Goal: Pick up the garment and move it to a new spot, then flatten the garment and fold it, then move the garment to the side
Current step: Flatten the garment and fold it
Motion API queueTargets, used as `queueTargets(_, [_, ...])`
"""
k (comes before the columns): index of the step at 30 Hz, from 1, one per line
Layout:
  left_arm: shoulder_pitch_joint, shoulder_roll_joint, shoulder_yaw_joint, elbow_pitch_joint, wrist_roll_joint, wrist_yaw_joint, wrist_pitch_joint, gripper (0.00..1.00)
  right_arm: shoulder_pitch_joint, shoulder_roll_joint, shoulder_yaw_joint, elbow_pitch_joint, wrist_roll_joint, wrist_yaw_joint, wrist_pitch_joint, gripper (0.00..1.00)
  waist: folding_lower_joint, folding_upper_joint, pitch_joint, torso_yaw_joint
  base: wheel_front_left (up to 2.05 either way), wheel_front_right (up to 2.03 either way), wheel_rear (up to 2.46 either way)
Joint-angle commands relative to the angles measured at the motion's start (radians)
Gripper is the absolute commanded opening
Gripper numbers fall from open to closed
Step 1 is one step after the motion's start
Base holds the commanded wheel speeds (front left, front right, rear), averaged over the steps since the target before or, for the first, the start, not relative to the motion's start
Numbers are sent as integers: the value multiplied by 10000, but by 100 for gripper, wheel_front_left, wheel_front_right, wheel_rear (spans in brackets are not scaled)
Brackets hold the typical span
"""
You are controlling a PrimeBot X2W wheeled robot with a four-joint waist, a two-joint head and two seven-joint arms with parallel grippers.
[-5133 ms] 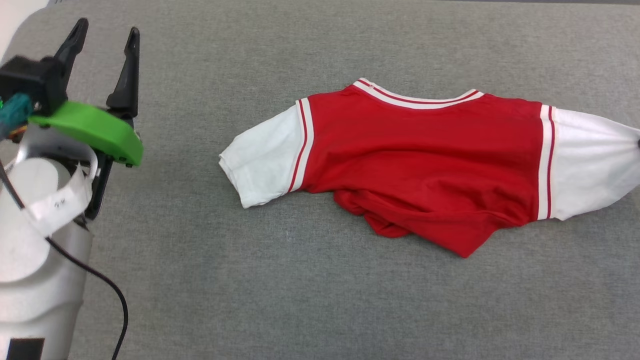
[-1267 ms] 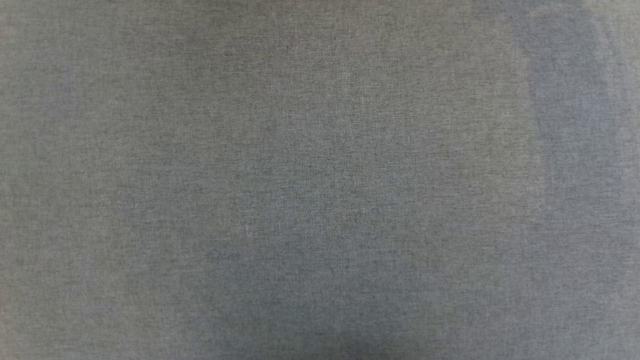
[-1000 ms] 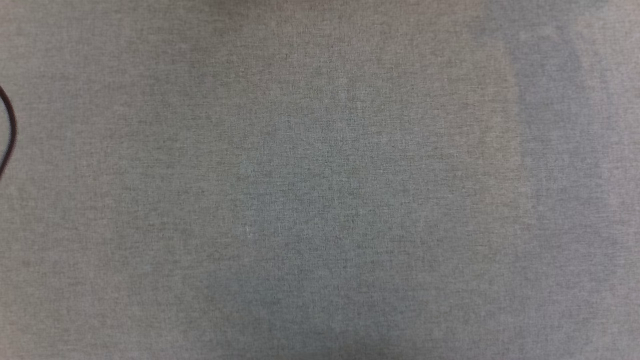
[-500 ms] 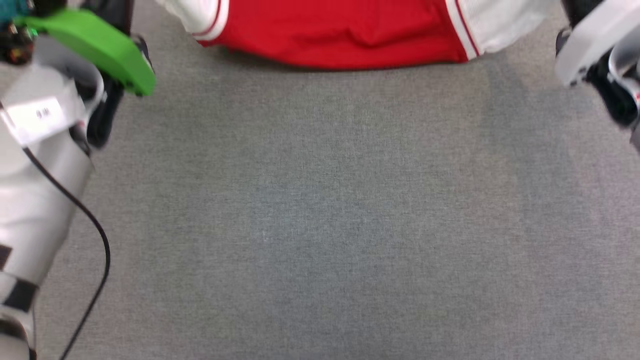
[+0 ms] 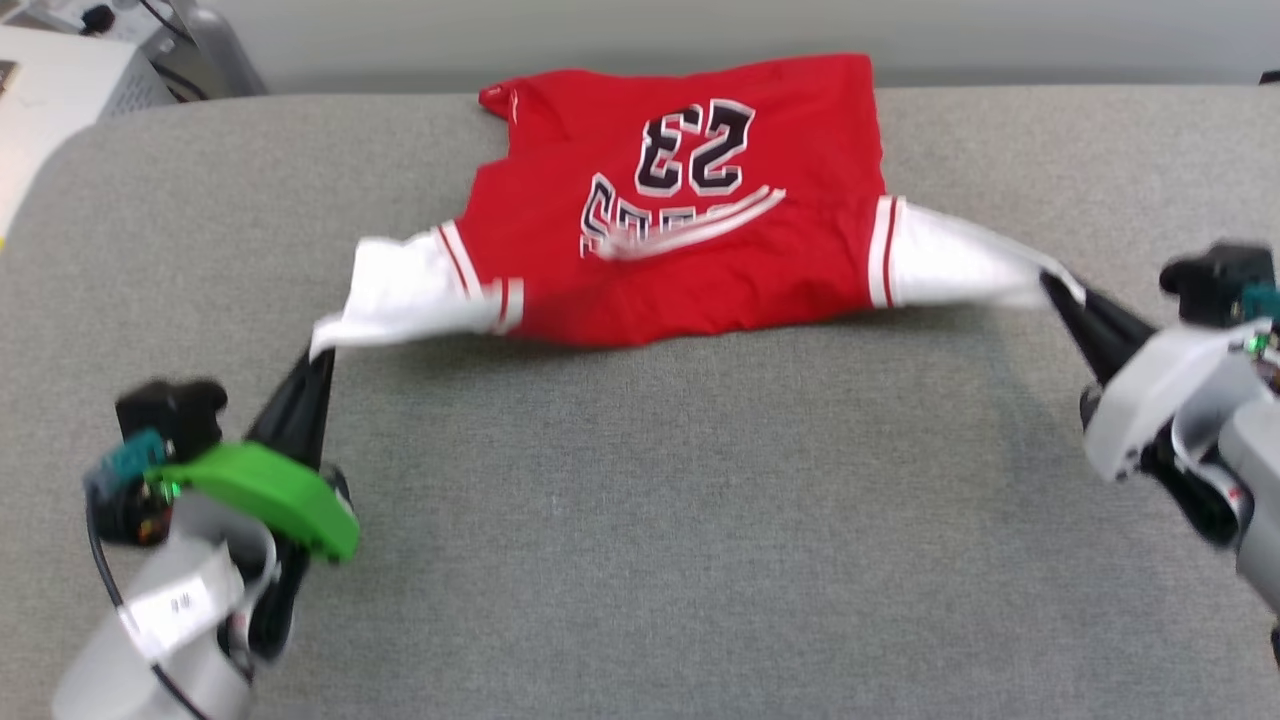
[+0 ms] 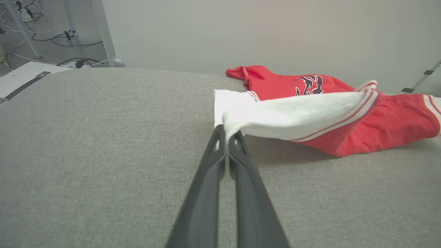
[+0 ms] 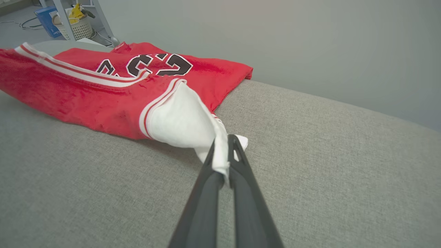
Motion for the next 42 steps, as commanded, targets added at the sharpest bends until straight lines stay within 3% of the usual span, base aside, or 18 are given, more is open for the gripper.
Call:
queueTargets(1, [543, -68, 169, -134, 86, 70, -57, 0, 503, -99, -103, -131, -9, -7, -89, 0, 1, 0, -590, 29, 0, 0, 0])
queueTargets(14, [4027, -825, 1505, -987, 616, 353, -58, 0, 4987, -762, -2309, -1227, -578, -7, -91, 0, 1, 0, -1504, 298, 0, 0, 0])
queueTargets(22, [5254, -882, 1653, -1066, 934, 383, -58, 0, 7718, -517, -4092, -1786, -1084, -7, -91, 0, 1, 0, -1633, 481, 0, 0, 0])
queueTargets(29, [5344, -995, 1540, -1076, 1019, 311, -58, 0, 8700, -218, -5129, -2351, -1476, -7, 410, 0, 1, 0, -1591, 541, 0, 0, 0])
queueTargets(30, [5311, -1017, 1499, -1099, 1079, 323, -58, 0, 8730, -179, -5246, -2443, -1601, -7, 555, 14, 1, 0, -1574, 550, 0, 0, 0])
queueTargets(31, [5283, -1036, 1472, -1119, 1123, 338, -58, 0, 8725, -152, -5360, -2510, -1718, -7, 651, 44, 1, 0, -1556, 551, 0, 0, 0])
queueTargets(32, [5246, -1066, 1443, -1148, 1165, 357, -58, 0, 8700, -125, -5477, -2608, -1896, -7, 769, 100, 1, 0, -1532, 552, 0, 0, 0])
queueTargets(37, [5067, -1251, 1237, -1333, 1320, 446, -57, 0, 8475, -104, -6207, -3220, -2483, -7, 1106, 100, 1, 0, -1408, 627, 0, 0, 0])
queueTargets(42, [4867, -1421, 1161, -1778, 1518, 668, -57, 0, 7790, -413, -7816, -4641, -2750, -7, 1367, 100, 1, 0, -1146, 777, 0, 0, 0])
